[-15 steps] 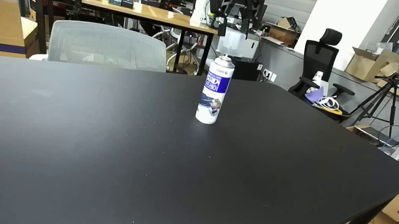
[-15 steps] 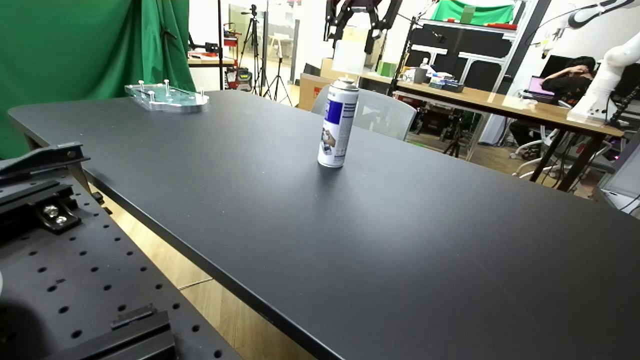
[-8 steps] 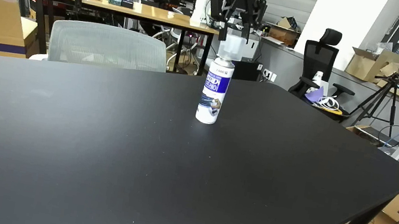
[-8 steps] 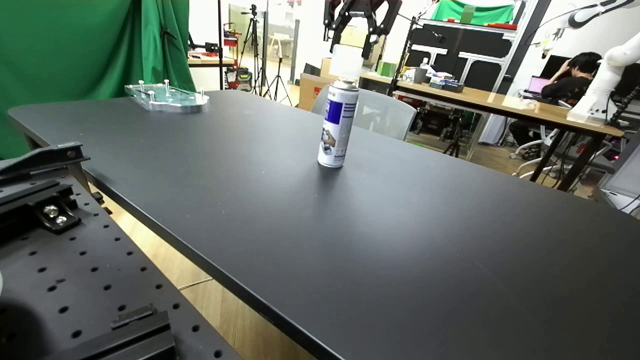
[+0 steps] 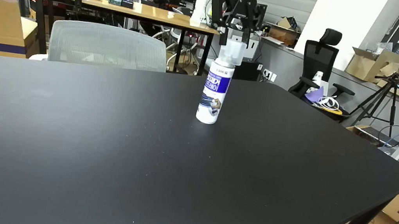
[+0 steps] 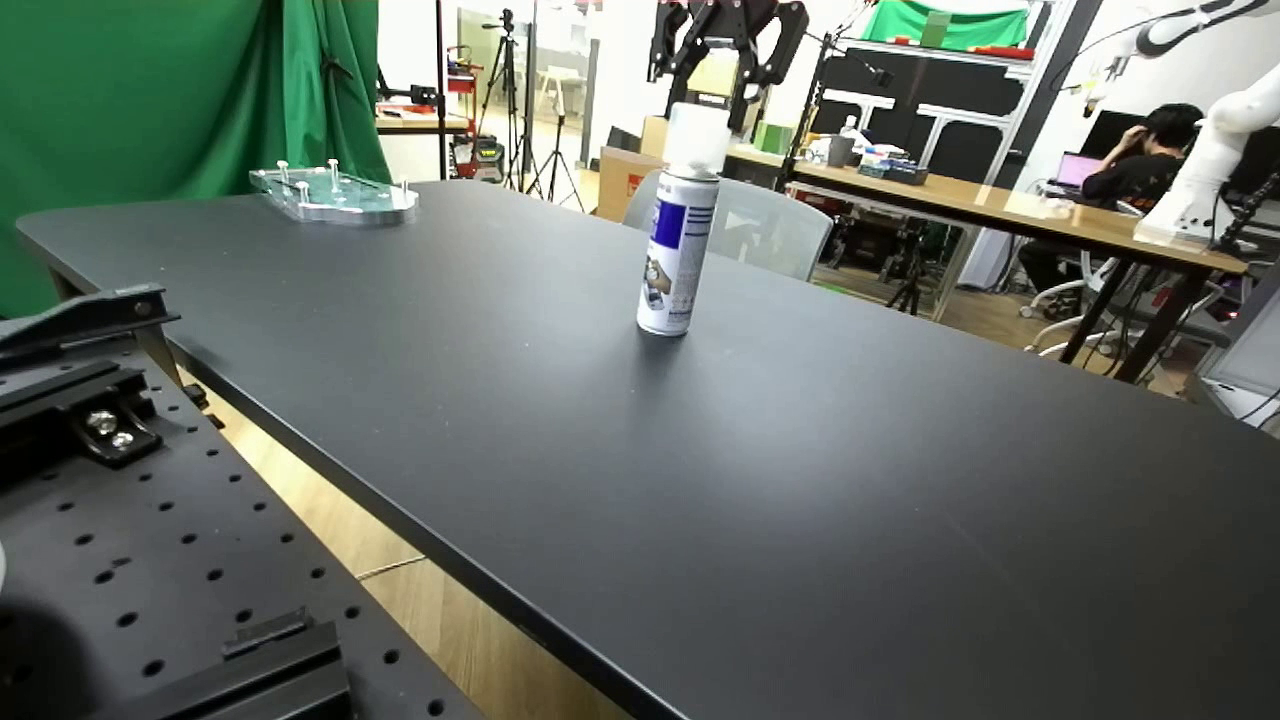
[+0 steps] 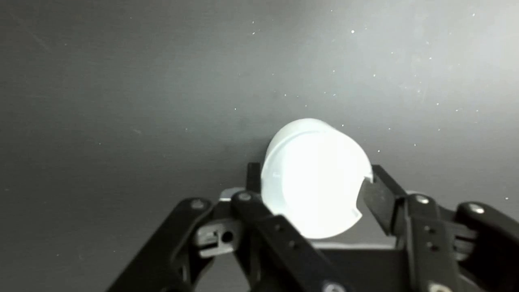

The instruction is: Take the clear lid from the table and put it on the white can

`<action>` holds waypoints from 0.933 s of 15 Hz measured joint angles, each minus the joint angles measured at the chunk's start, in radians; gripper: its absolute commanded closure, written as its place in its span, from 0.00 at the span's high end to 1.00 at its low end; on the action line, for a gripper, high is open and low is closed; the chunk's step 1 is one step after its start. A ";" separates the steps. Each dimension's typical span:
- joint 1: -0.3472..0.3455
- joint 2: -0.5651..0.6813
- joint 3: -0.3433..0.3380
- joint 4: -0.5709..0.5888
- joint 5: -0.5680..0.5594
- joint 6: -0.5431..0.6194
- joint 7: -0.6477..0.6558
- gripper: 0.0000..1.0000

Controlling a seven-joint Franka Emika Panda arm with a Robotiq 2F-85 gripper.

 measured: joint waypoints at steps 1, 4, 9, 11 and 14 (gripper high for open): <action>0.000 0.003 0.000 0.000 0.001 0.011 -0.001 0.40; 0.000 0.013 0.000 0.000 0.001 0.041 -0.006 0.40; 0.000 0.015 0.001 -0.002 0.001 0.064 -0.014 0.40; 0.001 0.015 0.002 -0.002 0.001 0.067 -0.017 0.40; 0.001 0.015 0.004 -0.002 0.011 0.067 -0.032 0.40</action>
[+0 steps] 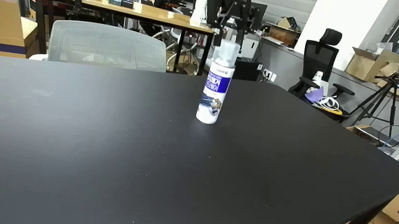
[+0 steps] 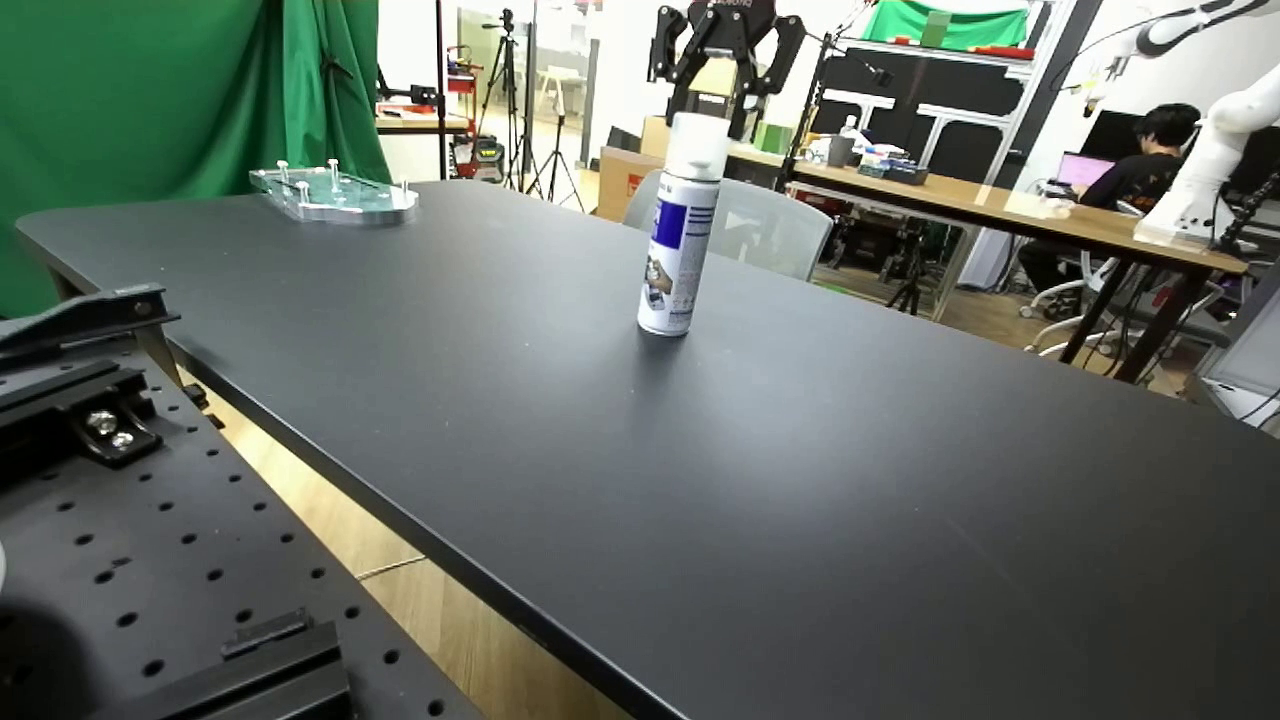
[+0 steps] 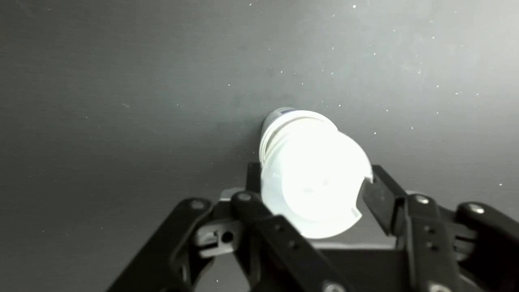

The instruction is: Take the clear lid from the table and put it on the white can

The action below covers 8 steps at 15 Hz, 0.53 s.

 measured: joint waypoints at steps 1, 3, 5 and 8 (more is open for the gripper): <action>0.000 0.000 0.001 0.000 0.002 0.000 -0.003 0.40; 0.000 0.000 0.001 0.000 0.003 0.000 -0.008 0.40; 0.000 0.000 0.001 0.000 0.003 0.000 -0.012 0.40; 0.000 0.000 0.001 0.000 0.004 -0.002 -0.013 0.97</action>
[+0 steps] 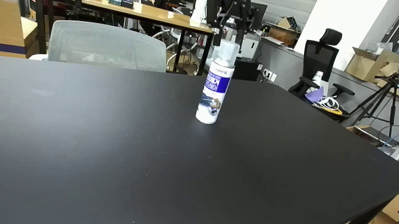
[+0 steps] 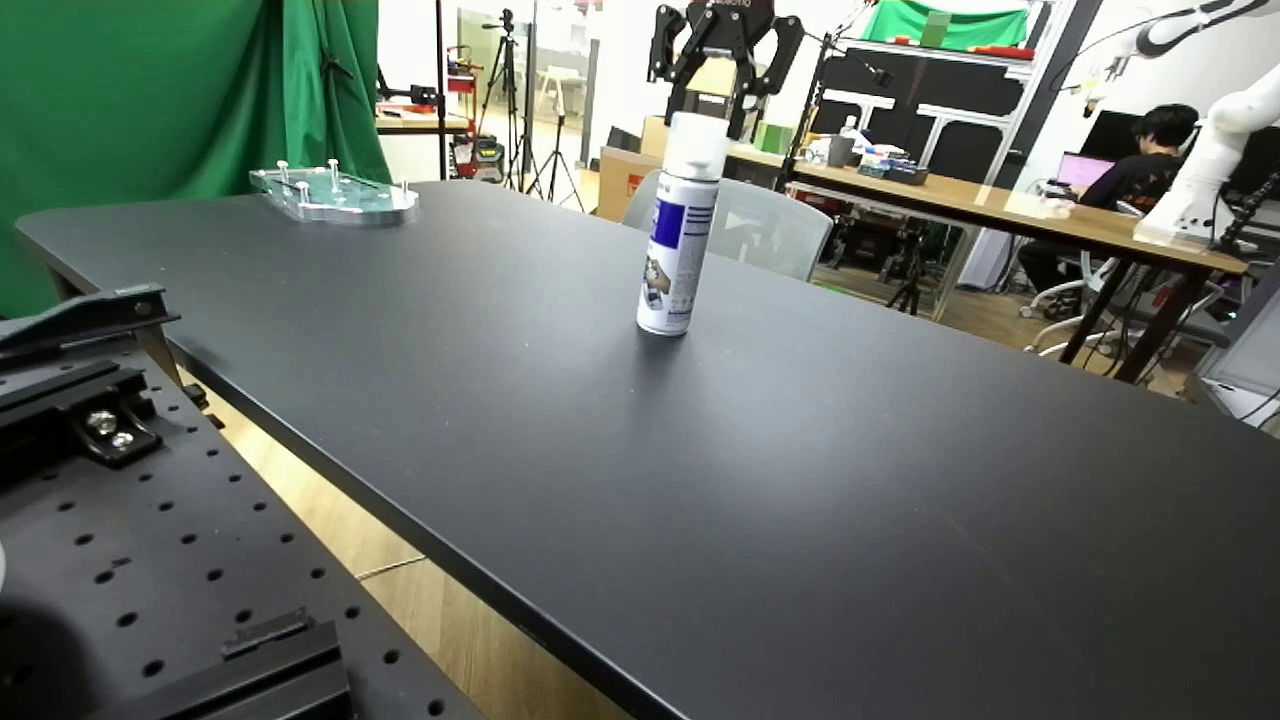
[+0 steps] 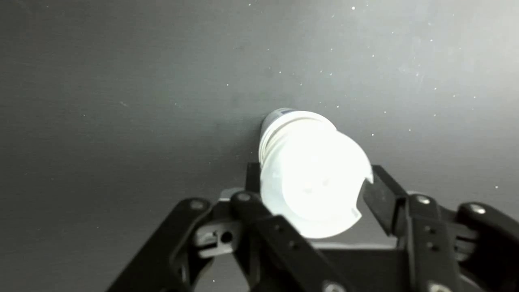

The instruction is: Take the clear lid from the table and put it on the white can

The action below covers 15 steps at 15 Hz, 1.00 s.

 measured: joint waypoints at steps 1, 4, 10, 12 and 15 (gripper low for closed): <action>0.000 0.001 0.000 0.000 0.001 -0.002 -0.001 0.99; 0.000 0.007 0.000 -0.001 0.005 -0.005 -0.003 1.00; -0.003 0.003 -0.001 -0.001 0.021 -0.004 -0.003 1.00; -0.003 -0.006 -0.004 -0.001 0.017 -0.004 -0.003 1.00; -0.003 -0.028 -0.007 -0.006 -0.012 0.007 -0.003 1.00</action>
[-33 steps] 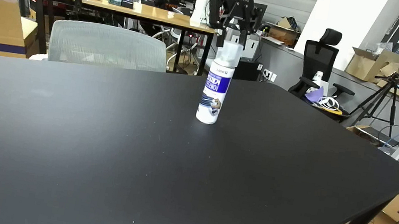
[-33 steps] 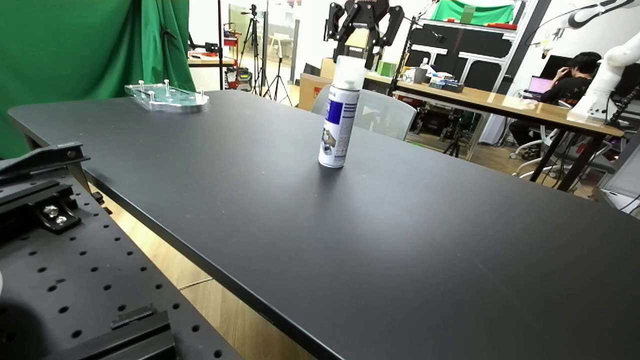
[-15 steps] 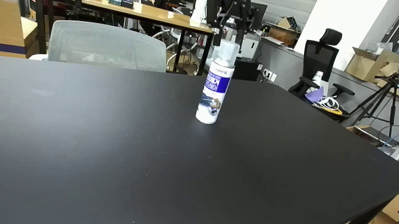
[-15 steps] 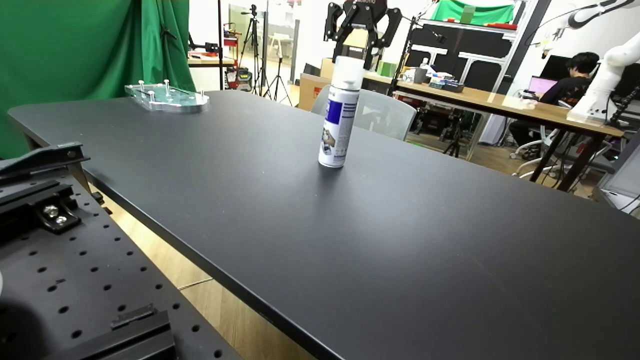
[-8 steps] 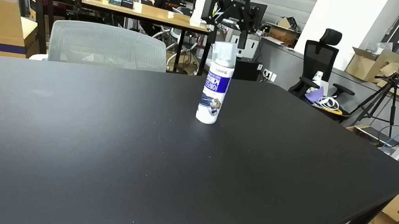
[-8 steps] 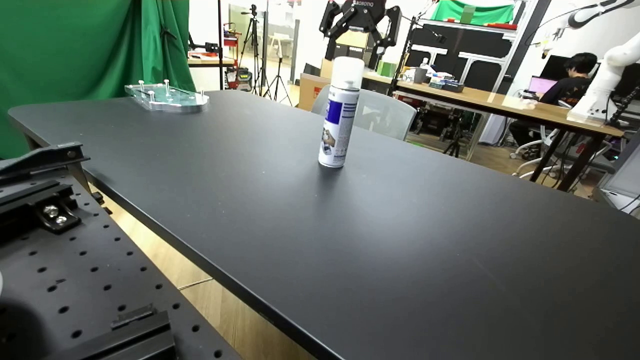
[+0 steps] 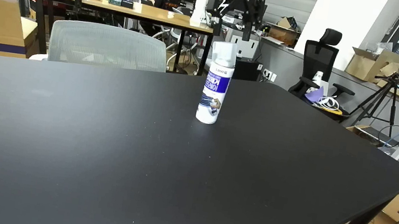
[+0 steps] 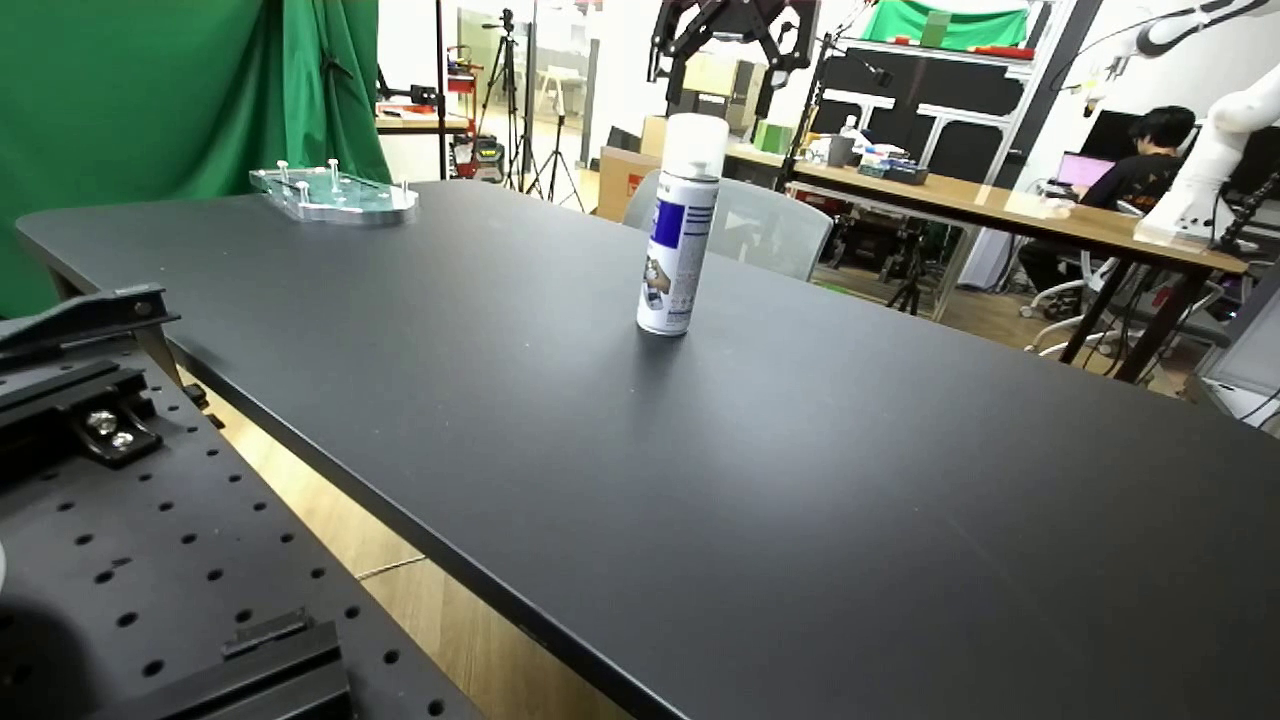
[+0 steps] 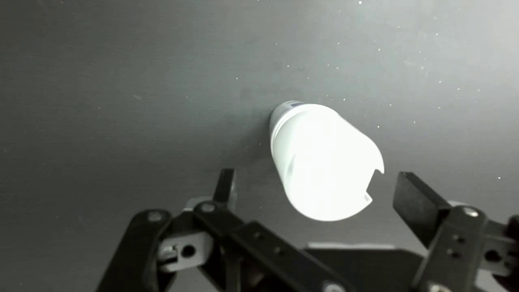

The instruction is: Take the clear lid from the table and put it on the white can

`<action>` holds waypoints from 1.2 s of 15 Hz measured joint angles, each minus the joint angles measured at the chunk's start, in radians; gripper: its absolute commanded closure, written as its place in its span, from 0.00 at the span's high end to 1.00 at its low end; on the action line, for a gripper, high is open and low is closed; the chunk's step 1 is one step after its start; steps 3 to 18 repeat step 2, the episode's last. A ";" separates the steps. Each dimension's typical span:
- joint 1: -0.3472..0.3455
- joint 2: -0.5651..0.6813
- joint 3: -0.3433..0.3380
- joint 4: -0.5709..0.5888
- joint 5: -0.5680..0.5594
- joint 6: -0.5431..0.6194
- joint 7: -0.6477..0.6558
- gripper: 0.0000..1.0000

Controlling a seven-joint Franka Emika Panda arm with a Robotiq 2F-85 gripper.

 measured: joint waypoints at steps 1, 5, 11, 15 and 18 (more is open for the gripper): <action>0.000 -0.011 -0.001 -0.007 -0.013 0.007 0.000 1.00; 0.000 -0.024 -0.001 -0.016 -0.023 0.017 0.000 1.00; 0.000 -0.024 -0.001 -0.016 -0.023 0.017 0.000 1.00; 0.000 -0.024 -0.001 -0.016 -0.023 0.017 0.000 1.00; 0.000 -0.024 -0.001 -0.016 -0.023 0.017 0.000 1.00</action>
